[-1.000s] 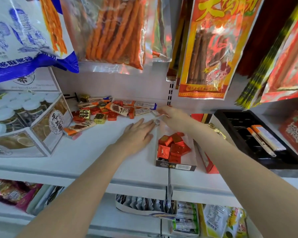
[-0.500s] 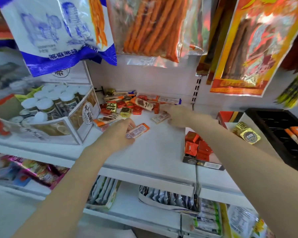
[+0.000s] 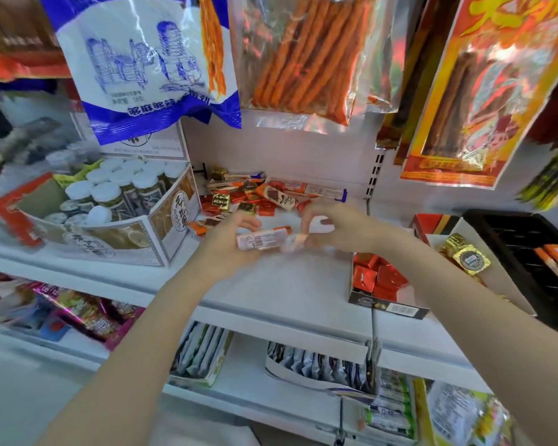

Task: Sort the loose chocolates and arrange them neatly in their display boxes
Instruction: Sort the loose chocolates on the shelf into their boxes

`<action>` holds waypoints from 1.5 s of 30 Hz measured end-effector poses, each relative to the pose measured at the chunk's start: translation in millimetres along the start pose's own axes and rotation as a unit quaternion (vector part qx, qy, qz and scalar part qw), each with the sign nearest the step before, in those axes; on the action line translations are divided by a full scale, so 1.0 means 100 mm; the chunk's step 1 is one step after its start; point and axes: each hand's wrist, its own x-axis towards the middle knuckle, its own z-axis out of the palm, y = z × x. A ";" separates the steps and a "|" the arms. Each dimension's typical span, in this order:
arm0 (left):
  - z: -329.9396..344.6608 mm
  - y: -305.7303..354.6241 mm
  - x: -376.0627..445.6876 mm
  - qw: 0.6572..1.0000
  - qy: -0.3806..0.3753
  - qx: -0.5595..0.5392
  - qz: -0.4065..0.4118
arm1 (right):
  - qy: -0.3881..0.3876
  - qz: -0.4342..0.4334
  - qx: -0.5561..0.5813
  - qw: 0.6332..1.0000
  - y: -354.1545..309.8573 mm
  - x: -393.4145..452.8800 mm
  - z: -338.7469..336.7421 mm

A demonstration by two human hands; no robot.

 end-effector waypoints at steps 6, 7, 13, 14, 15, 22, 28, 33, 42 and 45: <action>0.09 0.18 0.19 0.990 -0.016 -0.141 0.027 | 0.020 0.068 0.173 0.982 -0.04 -0.08 -0.01; 0.08 0.15 0.26 0.993 -0.001 -0.115 0.025 | 0.054 0.077 0.172 0.981 -0.01 -0.09 -0.04; 0.24 -0.16 0.84 0.964 0.002 0.264 0.039 | 0.246 0.137 0.161 0.946 0.24 -0.15 -0.25; 0.33 -0.16 0.92 0.954 -0.010 0.296 0.046 | 0.257 0.145 0.155 0.943 0.29 -0.18 -0.27; 0.42 -0.14 0.99 0.946 -0.011 0.320 0.057 | 0.262 0.155 0.150 0.941 0.33 -0.20 -0.27; 0.60 0.09 0.98 0.931 0.118 0.335 0.084 | 0.249 0.172 0.106 0.947 0.33 -0.41 -0.26; 0.57 0.47 0.39 0.960 0.188 0.120 0.171 | 0.281 0.211 0.098 0.931 0.19 -0.95 -0.45; 0.86 1.16 -0.02 0.961 0.179 0.025 0.211 | 0.374 0.278 0.135 0.874 0.34 -1.80 -0.62; 1.74 1.88 -0.15 0.949 0.100 0.021 0.299 | 0.429 0.375 -0.068 0.819 0.95 -2.54 -0.70; 2.01 1.99 -0.11 0.945 0.090 0.043 0.313 | 0.388 0.407 -0.110 0.820 1.12 -2.59 -0.68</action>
